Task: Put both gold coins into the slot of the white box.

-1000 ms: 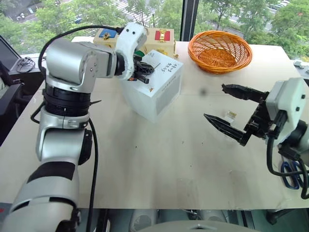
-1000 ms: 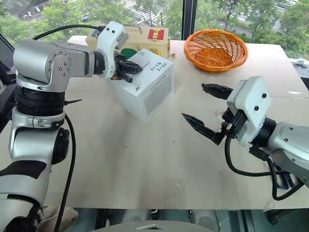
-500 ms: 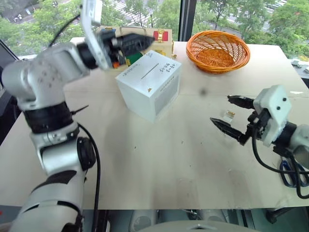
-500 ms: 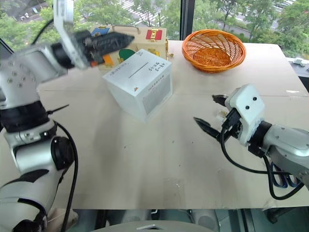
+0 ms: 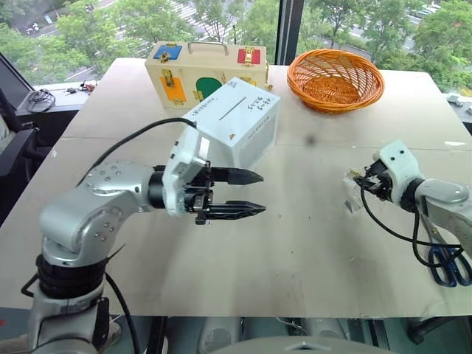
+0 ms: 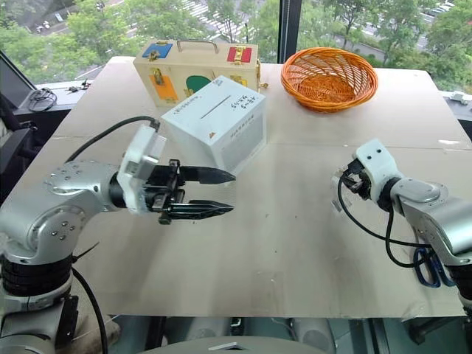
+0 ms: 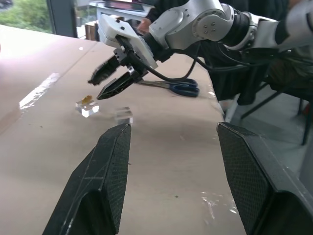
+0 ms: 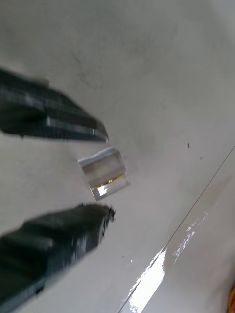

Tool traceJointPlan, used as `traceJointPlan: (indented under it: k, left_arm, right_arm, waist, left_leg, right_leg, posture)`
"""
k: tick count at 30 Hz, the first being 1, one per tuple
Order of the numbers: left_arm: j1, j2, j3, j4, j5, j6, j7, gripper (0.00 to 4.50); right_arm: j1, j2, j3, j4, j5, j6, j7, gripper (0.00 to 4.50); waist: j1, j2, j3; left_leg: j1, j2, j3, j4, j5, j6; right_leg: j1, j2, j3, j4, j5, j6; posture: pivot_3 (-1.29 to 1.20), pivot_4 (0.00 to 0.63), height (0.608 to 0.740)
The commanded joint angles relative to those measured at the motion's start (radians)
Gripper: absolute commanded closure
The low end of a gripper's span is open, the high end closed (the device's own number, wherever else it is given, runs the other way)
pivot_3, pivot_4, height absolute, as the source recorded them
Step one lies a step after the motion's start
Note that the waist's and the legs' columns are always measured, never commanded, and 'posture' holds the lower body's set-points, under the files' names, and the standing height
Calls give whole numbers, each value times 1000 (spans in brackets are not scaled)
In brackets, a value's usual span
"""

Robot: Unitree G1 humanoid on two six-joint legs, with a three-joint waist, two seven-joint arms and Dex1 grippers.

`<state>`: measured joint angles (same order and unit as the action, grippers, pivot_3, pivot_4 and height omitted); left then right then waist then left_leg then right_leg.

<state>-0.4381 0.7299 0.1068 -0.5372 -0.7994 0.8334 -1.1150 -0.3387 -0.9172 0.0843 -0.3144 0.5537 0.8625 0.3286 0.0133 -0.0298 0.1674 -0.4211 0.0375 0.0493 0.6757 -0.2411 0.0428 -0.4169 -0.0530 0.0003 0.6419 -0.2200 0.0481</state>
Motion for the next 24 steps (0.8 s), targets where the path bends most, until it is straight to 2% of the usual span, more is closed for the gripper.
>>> traceJointPlan:
  k: [1,10,13,14,21,24]
  left_arm:
    - [32,-23,-16,-63,13,-50,67,1670]
    - [51,-24,-32,-83,-5,-68,141,1670]
    - [54,-21,-33,-84,-8,-72,149,1670]
    - [53,-21,-33,-82,-7,-74,153,1670]
    - [50,-31,-28,-56,-17,-69,178,1670]
    - [13,-73,-8,-5,-104,6,238,1670]
  right_arm:
    - [-49,21,19,64,-85,-43,57,2956]
    - [-95,82,34,164,-201,-72,145,2956]
    - [-107,99,33,184,-228,-77,164,3822]
    - [-110,104,31,187,-233,-74,170,4317]
    - [-100,109,12,157,-257,-55,209,4418]
    - [-87,117,-93,51,-178,-17,224,4418]
  waist:
    - [-2,0,0]
    - [-1,0,0]
    - [-1,0,0]
    - [-1,0,0]
    - [-1,0,0]
    - [1,0,0]
  left_leg:
    - [1,0,1,0,0,0]
    - [2,0,0,0,0,0]
    - [3,0,0,0,0,0]
    - [3,0,0,-1,0,0]
    - [3,0,0,-1,0,0]
    - [3,0,0,-1,0,0]
  right_leg:
    - [0,0,1,0,0,0]
    - [2,1,1,0,0,0]
    - [2,1,1,0,0,0]
    - [2,1,1,0,0,0]
    - [2,1,1,0,0,0]
    - [2,1,1,0,0,0]
  posture:
    - [0,150,740]
    - [0,150,740]
    - [0,150,740]
    - [0,150,740]
    - [0,150,740]
    - [0,150,740]
